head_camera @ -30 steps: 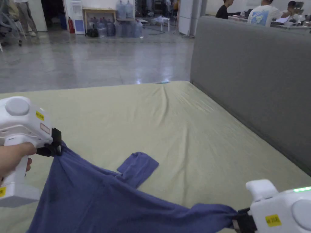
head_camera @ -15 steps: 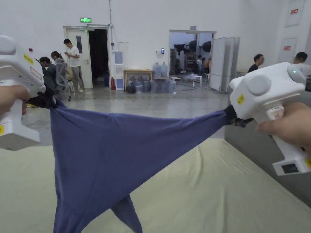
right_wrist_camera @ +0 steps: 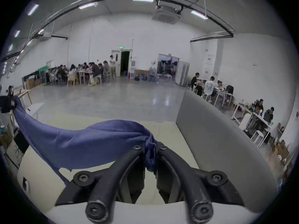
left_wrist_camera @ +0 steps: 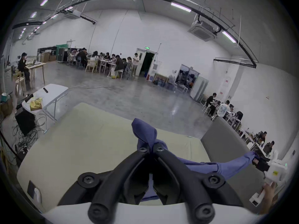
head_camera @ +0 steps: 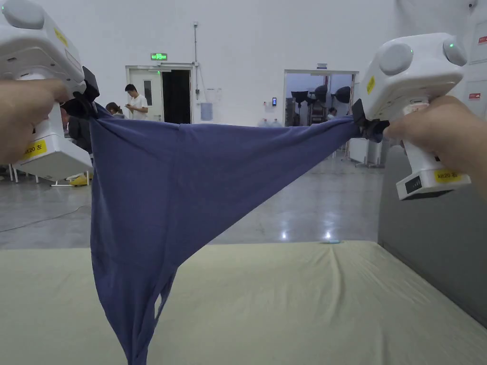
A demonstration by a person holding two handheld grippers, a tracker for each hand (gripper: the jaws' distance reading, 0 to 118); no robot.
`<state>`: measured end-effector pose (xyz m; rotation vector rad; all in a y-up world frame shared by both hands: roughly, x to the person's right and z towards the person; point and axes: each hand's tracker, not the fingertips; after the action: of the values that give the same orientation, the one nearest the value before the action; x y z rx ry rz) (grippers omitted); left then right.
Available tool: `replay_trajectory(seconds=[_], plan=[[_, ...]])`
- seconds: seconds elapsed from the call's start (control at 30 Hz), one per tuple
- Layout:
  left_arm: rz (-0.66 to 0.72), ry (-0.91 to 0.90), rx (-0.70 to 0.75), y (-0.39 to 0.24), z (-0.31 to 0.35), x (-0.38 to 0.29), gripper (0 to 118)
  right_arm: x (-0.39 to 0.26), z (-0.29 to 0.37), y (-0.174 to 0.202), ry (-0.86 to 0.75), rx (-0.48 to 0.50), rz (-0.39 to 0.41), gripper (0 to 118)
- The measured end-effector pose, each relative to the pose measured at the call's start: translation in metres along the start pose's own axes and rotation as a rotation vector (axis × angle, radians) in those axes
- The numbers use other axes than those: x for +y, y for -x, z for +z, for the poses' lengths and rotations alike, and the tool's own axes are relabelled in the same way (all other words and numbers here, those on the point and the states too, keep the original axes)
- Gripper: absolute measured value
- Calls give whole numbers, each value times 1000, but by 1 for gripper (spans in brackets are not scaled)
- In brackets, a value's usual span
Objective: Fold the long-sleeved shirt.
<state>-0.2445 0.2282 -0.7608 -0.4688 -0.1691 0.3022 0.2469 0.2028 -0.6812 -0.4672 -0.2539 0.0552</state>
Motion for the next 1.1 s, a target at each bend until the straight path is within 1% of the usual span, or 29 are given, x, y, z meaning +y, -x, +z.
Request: replay_trajectory(seconds=[0.1,0.13,0.2,0.27,0.33,0.37,0.43,0.47,0.5,0.53,0.63,0.7,0.8,0.93,1.0,1.1], plan=[[-32,94,17,14,-24,-37,0,-51,-25,3,68,11,39,6],[-33,130,34,19,-33,-52,0,-70,-35,6,91,30,56,6],[-26,229,78,35,-55,-103,0,-127,-55,12,155,56,101,6],[-48,335,120,52,-76,-160,0,-190,-72,20,231,63,174,6],[-92,426,112,68,-89,-220,0,-253,-82,23,295,92,167,6],[-128,469,132,76,-95,-252,0,-286,-87,22,341,116,140,6],[-138,546,135,94,-99,-309,0,-341,-96,19,431,138,116,6],[-135,584,133,102,-94,-336,0,-371,-94,15,467,149,97,6],[-103,598,120,111,-88,-362,0,-399,-91,12,496,160,87,6],[-100,623,112,118,-83,-381,0,-418,-81,11,511,169,87,6],[-84,644,93,134,-44,-431,0,-475,-48,3,526,205,121,6],[-66,658,60,142,-11,-457,0,-503,-17,2,529,223,175,6],[-39,645,44,147,38,-483,0,-535,25,-2,520,233,209,7],[-33,675,52,158,78,-514,0,-573,61,-6,560,247,228,6],[-38,694,54,163,89,-529,0,-590,73,-6,585,244,222,6],[-66,718,60,165,100,-550,0,-610,82,-5,632,248,179,7]])
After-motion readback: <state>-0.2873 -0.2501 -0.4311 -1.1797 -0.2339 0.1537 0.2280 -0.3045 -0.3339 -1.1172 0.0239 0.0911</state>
